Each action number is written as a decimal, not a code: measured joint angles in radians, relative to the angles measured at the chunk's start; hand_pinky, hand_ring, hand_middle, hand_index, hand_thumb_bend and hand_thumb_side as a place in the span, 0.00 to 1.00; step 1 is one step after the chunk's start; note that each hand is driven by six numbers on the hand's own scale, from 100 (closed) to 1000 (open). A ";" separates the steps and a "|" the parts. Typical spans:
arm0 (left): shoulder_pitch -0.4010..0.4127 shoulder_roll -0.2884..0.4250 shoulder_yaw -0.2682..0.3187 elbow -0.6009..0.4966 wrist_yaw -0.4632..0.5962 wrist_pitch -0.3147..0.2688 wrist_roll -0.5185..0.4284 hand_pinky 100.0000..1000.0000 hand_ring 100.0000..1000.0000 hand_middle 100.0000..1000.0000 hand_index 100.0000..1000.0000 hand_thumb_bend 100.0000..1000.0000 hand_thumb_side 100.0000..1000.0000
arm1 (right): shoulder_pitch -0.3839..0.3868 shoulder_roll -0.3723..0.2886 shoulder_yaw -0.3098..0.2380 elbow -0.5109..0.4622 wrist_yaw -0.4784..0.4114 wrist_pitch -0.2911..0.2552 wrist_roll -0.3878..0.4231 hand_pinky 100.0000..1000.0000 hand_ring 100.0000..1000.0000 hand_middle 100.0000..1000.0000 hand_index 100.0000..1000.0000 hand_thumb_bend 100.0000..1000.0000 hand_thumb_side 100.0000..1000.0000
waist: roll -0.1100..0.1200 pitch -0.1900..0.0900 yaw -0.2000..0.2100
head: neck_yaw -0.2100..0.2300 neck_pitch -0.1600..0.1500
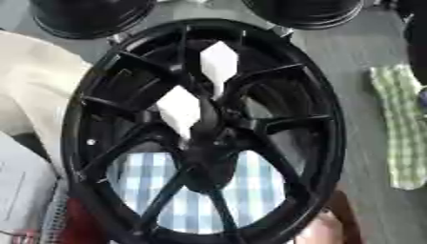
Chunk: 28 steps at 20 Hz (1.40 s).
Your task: Pull the pin out of the wheel hub.
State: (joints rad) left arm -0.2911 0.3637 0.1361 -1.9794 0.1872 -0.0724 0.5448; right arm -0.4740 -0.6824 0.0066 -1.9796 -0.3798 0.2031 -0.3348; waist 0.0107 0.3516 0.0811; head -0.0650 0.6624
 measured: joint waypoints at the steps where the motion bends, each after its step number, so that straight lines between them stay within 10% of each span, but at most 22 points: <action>1: 0.000 0.000 0.000 0.000 0.000 -0.001 -0.001 0.76 0.70 0.57 0.77 0.20 0.61 | 0.000 -0.001 0.000 0.000 0.001 0.000 0.000 0.84 0.71 0.59 0.65 0.00 0.58 | 0.001 0.000 -0.001 | 0.000 0.002; 15: 0.008 0.014 -0.002 0.000 -0.019 -0.015 -0.006 0.76 0.70 0.56 0.77 0.19 0.62 | -0.081 -0.263 -0.003 0.000 0.100 -0.036 0.156 0.85 0.75 0.65 0.70 0.00 0.43 | -0.029 0.044 0.004 | 0.019 0.002; 26: 0.003 0.030 -0.006 0.000 -0.029 -0.012 -0.010 0.76 0.70 0.56 0.77 0.19 0.62 | -0.198 -0.465 0.050 -0.006 0.323 -0.206 0.683 0.86 0.77 0.71 0.72 0.00 0.42 | -0.058 0.051 0.024 | -0.004 -0.024; 27: 0.003 0.032 -0.008 0.000 -0.029 -0.012 -0.010 0.76 0.70 0.56 0.77 0.19 0.62 | -0.210 -0.471 0.060 -0.006 0.344 -0.225 0.750 0.86 0.77 0.69 0.72 0.20 0.38 | -0.060 0.051 0.024 | -0.006 -0.024; 28: 0.003 0.032 -0.009 0.000 -0.029 -0.011 -0.012 0.76 0.70 0.56 0.77 0.19 0.62 | -0.222 -0.476 0.071 -0.006 0.361 -0.240 0.815 0.86 0.77 0.71 0.73 0.00 0.44 | -0.062 0.051 0.024 | -0.007 -0.024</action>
State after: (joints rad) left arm -0.2882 0.3954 0.1268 -1.9799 0.1579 -0.0835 0.5333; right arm -0.6959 -1.1586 0.0775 -1.9858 -0.0186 -0.0373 0.4804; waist -0.0515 0.4024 0.1052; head -0.0723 0.6382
